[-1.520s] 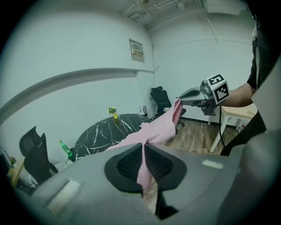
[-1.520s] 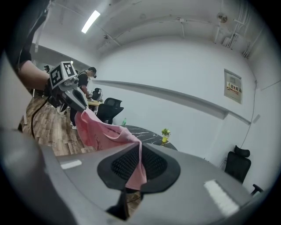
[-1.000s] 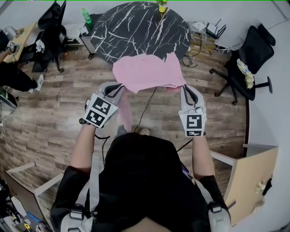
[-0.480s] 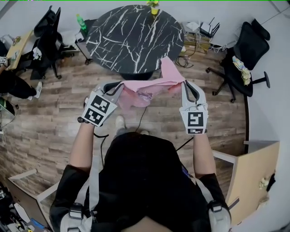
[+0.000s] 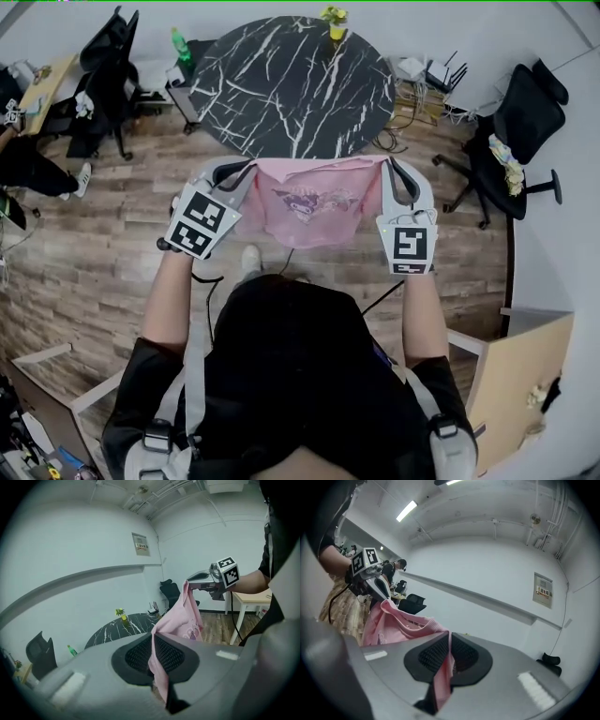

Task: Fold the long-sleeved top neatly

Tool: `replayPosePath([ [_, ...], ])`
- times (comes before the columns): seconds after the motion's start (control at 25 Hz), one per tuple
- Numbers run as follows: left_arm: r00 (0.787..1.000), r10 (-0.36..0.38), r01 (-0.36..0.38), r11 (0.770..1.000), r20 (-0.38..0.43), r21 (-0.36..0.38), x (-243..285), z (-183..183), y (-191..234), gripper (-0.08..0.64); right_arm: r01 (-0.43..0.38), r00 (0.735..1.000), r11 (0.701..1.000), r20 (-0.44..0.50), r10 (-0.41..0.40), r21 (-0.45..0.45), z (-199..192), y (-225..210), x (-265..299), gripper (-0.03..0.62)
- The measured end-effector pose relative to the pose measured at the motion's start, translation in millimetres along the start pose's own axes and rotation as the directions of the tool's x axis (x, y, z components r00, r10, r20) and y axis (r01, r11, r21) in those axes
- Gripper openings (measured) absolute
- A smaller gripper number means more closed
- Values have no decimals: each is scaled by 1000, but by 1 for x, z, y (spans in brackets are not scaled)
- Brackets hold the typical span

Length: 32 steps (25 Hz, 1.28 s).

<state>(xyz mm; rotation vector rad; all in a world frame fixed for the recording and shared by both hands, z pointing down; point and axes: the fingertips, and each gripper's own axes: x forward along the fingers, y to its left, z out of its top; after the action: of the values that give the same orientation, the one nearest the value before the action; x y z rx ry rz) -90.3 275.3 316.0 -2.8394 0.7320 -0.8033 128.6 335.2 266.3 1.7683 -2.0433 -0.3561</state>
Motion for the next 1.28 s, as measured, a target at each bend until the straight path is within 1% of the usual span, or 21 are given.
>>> replayPosePath([
  [0.16,1000,17,-17,1000,13,-6,-4,1,30,23,-14,1000,1000,8,14,6,8,8,24,20],
  [0.36,999,35,-35,999,12,-9,-6,-7,67,23,-41,999,999,25,40,17,22,20,60,20],
  [0.52,998,50,-49,999,25,-12,-8,-12,99,23,-46,998,999,44,46,-9,40,28,86,20],
  [0.68,998,56,-56,998,38,-9,-4,-11,130,23,-44,998,998,33,45,-33,49,31,112,20],
  [0.92,999,11,-11,1000,48,-9,21,-7,169,23,15,1000,1000,-12,-15,-25,51,23,150,20],
  [1.16,998,-47,45,998,45,49,41,-5,204,24,89,994,995,-54,-91,-36,55,20,180,20],
  [1.28,997,-59,56,996,46,67,49,-4,221,25,116,991,993,-68,-117,-20,55,20,195,20],
])
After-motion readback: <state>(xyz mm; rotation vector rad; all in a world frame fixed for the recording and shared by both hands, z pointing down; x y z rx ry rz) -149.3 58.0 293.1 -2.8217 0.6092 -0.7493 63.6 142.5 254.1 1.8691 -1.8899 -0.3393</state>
